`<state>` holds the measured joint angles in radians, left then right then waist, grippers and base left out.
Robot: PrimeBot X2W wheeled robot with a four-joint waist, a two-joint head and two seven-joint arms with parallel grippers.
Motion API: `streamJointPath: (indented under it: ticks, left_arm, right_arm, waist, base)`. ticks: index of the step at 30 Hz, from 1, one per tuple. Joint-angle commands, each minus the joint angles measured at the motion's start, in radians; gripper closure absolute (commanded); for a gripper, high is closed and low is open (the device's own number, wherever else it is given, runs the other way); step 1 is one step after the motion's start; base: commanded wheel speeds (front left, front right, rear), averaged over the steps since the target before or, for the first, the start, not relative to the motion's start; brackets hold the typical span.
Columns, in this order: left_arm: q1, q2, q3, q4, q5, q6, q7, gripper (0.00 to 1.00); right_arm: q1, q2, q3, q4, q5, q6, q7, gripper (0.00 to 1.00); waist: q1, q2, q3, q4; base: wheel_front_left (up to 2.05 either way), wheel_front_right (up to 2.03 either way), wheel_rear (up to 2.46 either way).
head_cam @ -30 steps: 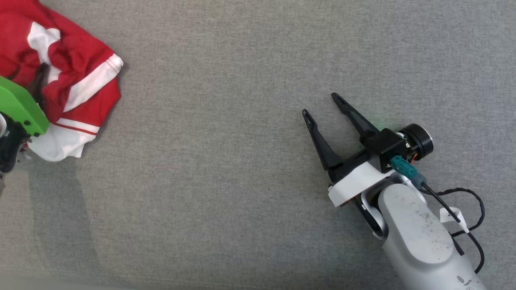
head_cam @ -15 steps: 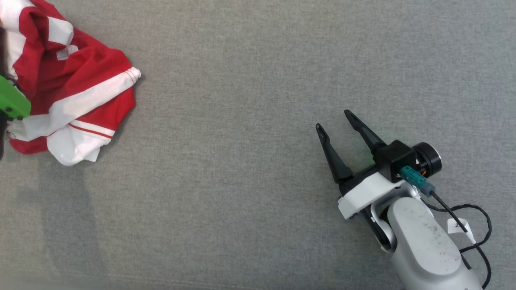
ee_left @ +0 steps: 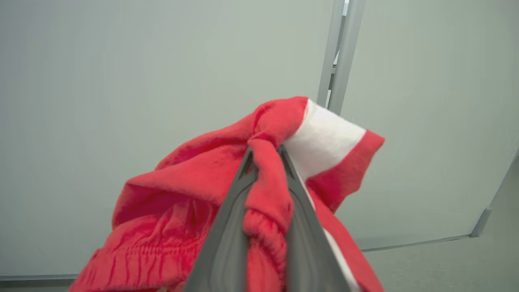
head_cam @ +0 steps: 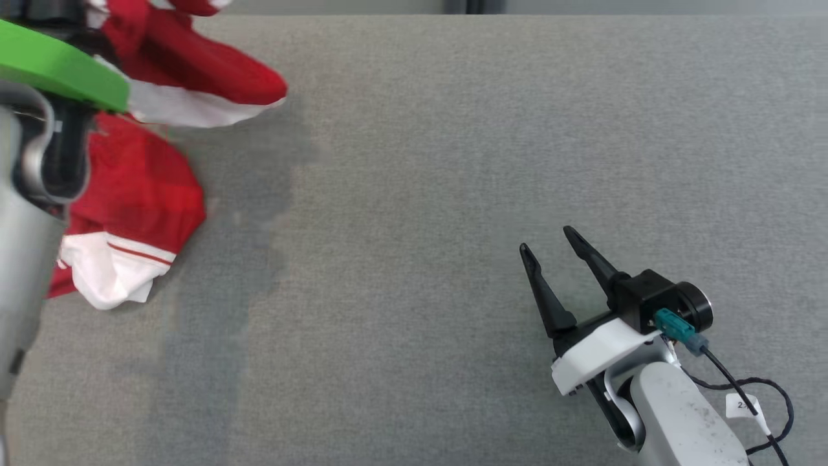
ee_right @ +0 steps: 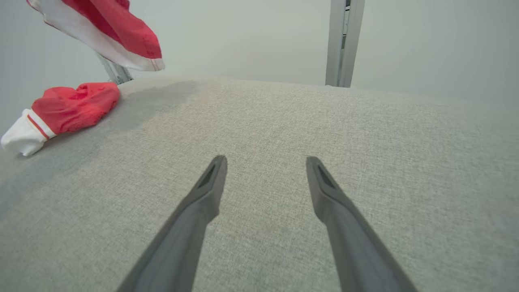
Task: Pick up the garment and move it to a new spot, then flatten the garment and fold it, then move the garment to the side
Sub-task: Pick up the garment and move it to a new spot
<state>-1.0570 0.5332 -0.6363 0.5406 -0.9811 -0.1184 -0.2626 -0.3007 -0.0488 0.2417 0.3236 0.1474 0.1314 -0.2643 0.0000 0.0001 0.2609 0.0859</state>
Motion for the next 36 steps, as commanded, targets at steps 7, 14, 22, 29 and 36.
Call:
streamJointPath:
  ticks: [7, 14, 22, 29, 36]
  left_arm:
    - [0.100, -0.170, 0.032, -0.157, 0.066, 0.023, -0.003, 1.00]
    - [0.178, -0.352, 0.039, -0.159, 0.092, 0.014, -0.003, 1.00]
    - [0.383, -0.400, 0.113, -0.086, 0.195, 0.002, -0.003, 0.00]
    - [0.620, -0.384, 0.254, -0.077, 0.385, -0.003, -0.002, 0.00]
    - [0.818, -0.391, 0.425, -0.155, 0.541, -0.009, -0.002, 0.00]
  right_arm:
    - [0.047, -0.004, 0.001, -0.009, 0.012, -0.001, 0.000, 0.00]
    - [0.077, -0.004, -0.016, -0.016, 0.021, -0.001, 0.000, 0.00]
    - [0.112, -0.004, -0.040, -0.023, 0.040, -0.001, 0.000, 0.00]
    - [0.125, -0.004, -0.044, -0.016, 0.051, -0.001, 0.000, 0.00]
    - [0.151, -0.004, -0.075, -0.015, 0.041, -0.001, 0.000, 0.00]
  waist:
    - [0.0000, -0.0001, -0.088, -0.163]
    - [0.0000, -0.0001, -0.103, -0.236]
    - [0.0000, -0.0001, -0.101, -0.245]
    - [0.0000, -0.0001, -0.118, -0.223]
    - [0.0000, -0.0001, -0.161, -0.174]
  base:
    - [0.00, 0.00, 0.00]
    - [0.00, 0.00, 0.00]
    - [0.00, 0.00, 0.00]
    - [0.00, 0.00, 0.00]
    - [0.00, 0.00, 0.00]
